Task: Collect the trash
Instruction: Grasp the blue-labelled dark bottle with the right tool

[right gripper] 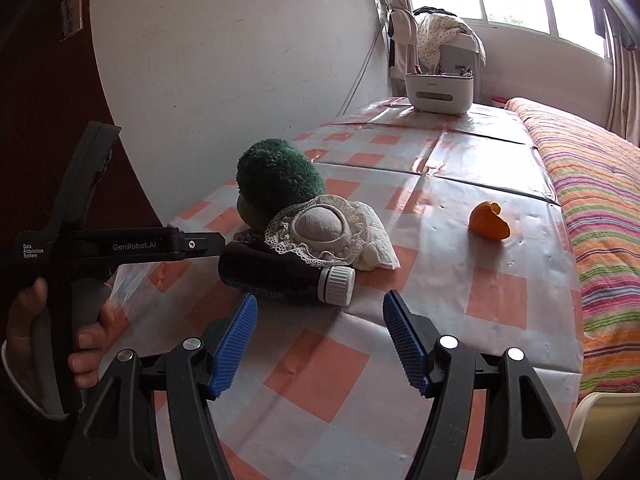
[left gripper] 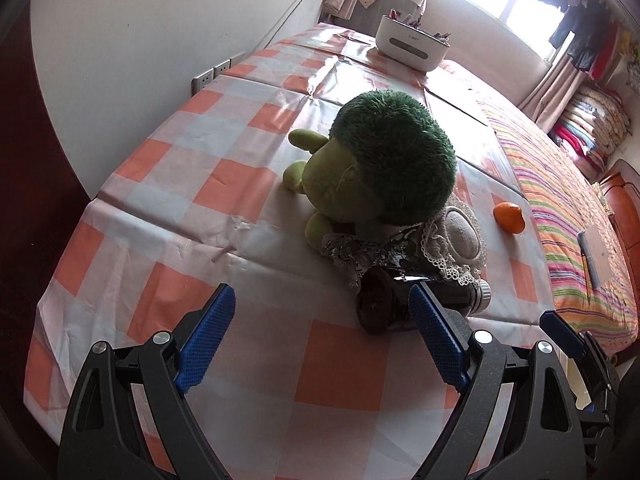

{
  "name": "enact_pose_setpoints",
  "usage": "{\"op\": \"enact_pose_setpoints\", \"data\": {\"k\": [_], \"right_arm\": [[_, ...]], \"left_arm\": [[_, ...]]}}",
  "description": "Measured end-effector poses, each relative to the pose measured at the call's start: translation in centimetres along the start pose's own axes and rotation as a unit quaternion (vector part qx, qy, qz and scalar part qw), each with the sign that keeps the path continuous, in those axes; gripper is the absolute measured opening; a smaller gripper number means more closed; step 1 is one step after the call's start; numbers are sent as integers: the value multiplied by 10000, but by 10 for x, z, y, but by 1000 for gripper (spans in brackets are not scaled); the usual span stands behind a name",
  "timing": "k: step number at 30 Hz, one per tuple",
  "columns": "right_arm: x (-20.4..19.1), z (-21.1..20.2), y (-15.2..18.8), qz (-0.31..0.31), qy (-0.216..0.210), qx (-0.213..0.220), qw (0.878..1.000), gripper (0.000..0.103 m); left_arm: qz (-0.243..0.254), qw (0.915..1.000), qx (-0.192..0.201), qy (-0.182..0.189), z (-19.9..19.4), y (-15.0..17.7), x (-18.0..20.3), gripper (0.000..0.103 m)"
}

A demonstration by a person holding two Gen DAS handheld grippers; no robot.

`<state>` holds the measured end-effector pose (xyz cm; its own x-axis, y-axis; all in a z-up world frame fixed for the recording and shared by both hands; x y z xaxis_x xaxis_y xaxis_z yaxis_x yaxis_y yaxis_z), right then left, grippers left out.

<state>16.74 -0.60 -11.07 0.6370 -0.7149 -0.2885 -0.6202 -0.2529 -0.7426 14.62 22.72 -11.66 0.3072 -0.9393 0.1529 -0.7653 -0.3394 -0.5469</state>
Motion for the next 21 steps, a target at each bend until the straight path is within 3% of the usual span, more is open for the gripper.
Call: {"op": "enact_pose_setpoints", "data": {"k": [7, 14, 18, 21], "right_arm": [[-20, 38, -15, -741, -996, -604, 9904, 64], [-21, 67, -25, -1018, -1149, -987, 9832, 64], [-23, 79, -25, -1227, -987, -1193, 9803, 66], [-23, 86, -24, -1248, -1088, -1386, 9764, 70]], "left_arm": [[-178, 9998, -76, 70, 5, -4, -12, 87], [-79, 10000, -14, -51, 3, -2, -15, 87], [-99, 9999, -43, -17, 5, -2, -16, 87], [-105, 9999, -36, -52, 5, -3, -18, 87]]}}
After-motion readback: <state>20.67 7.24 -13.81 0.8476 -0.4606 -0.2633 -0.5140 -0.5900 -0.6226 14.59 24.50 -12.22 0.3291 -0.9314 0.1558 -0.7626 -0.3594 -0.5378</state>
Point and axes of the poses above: each gripper's, at about its wrist camera, not at the fingertips, and z roughly the way its jaws point, x to its right, y to its underside, the point moved 4 cm from there along z, roughly the way its jaws point, and after that the axes turned 6 degrees about -y, right-handed, at the moved point
